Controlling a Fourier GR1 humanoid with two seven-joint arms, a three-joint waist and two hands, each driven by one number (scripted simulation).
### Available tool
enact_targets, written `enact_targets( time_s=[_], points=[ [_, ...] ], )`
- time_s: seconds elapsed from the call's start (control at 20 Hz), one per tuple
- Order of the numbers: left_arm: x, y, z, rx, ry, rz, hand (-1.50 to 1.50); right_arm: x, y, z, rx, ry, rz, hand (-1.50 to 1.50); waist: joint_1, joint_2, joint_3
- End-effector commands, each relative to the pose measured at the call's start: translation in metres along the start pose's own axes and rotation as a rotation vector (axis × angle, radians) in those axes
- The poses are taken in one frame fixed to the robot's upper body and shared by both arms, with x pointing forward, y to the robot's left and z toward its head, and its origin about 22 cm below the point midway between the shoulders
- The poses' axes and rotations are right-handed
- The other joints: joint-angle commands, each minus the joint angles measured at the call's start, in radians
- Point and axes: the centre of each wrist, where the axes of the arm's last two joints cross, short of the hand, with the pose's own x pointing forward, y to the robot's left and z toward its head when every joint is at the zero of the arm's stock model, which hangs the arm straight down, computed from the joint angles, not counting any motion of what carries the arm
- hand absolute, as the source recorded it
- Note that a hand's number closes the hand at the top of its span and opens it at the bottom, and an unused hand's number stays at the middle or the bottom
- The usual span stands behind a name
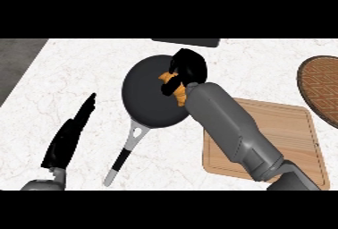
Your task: Pick the croissant from the cutting board and place it in the pan
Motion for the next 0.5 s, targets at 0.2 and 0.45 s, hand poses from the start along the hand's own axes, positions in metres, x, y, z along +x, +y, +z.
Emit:
enact_targets(
  time_s=[0.2,0.45],
  points=[
    [-0.004,-0.003,-0.006,-0.020,-0.019,-0.005,0.00,-0.018,-0.003,-0.008,0.064,0.087,-0.361,-1.50,0.037,0.013,0.001],
    [0.009,-0.009,-0.011,-0.024,-0.030,-0.002,0.00,-0.012,-0.007,-0.007,-0.155,-0.015,-0.466,-1.50,0.027,0.002,0.002]
  ],
)
